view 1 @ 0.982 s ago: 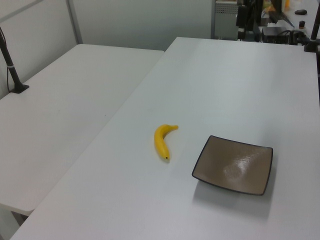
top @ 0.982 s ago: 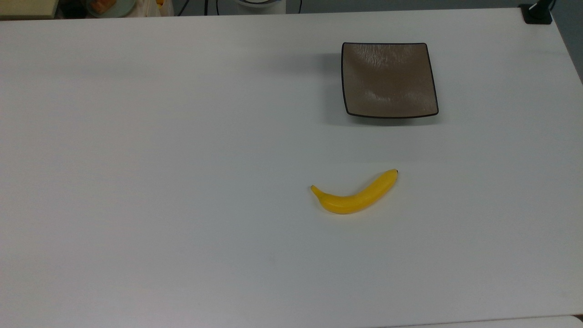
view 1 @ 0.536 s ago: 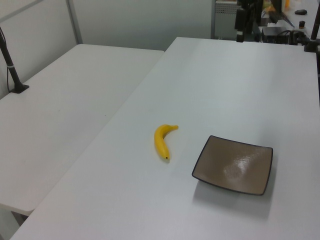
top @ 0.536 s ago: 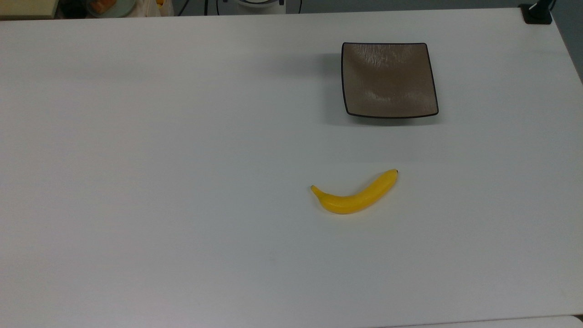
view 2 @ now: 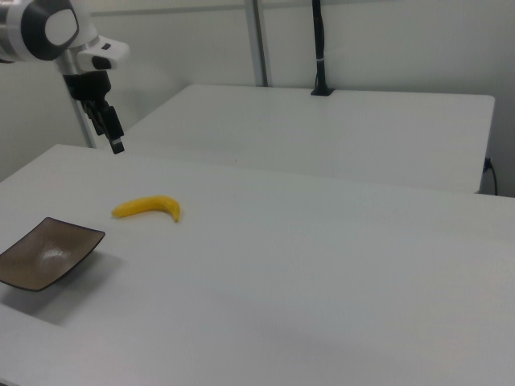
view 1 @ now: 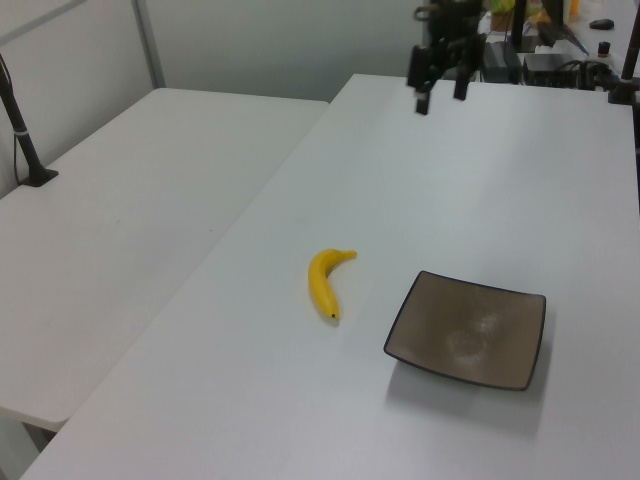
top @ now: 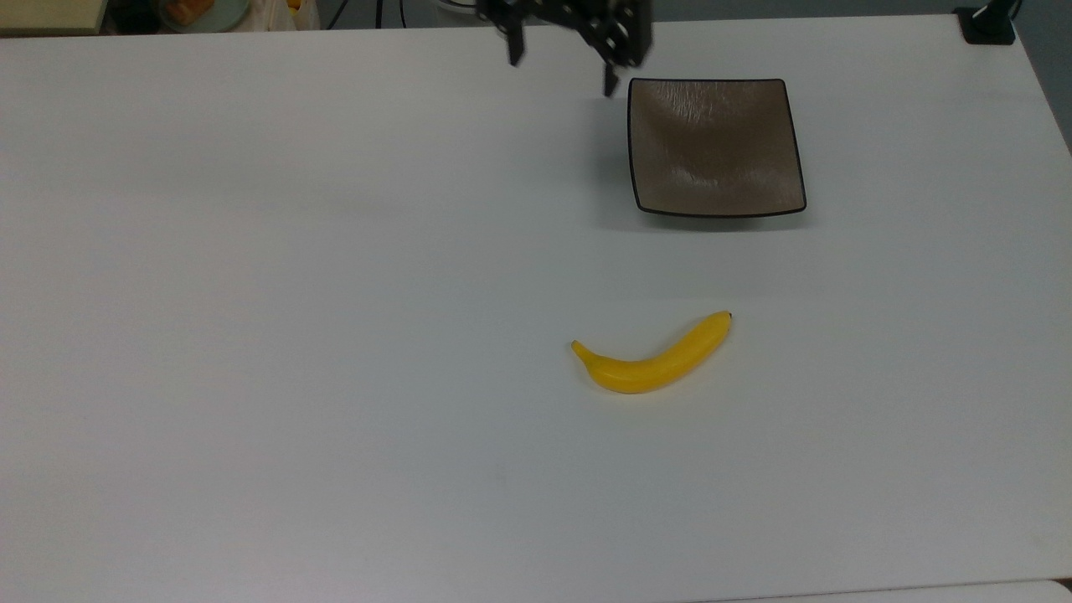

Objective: Bananas placed on a ceramic plate
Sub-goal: 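Move the open gripper over the yellow banana and lower it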

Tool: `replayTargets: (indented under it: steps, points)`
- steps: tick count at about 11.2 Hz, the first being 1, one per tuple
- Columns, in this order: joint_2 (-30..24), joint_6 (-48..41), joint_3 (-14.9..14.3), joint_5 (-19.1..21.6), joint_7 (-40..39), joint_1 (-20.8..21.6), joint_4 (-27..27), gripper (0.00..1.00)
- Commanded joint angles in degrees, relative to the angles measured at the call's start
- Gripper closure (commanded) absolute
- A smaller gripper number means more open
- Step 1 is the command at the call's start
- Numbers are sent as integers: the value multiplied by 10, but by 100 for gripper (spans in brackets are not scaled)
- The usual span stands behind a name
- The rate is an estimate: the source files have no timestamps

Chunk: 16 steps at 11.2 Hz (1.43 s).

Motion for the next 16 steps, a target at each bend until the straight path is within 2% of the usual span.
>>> replayTargets:
  steps: [1,3,4,5,6,7,9,11,16]
  points:
    - [53,39,22,1,172,20,37,0]
    - [88,80,23,-2,278,35,49,0]
    - [121,86,23,-6,331,40,74,0]
    - [169,84,22,-10,385,40,121,0]
    - [195,85,22,-17,409,41,145,0]
    - [220,94,22,-32,424,47,154,0]
    - [259,144,22,-36,430,49,155,0]
    - [319,181,20,-37,429,46,193,0]
    - [390,258,18,-47,429,46,205,0]
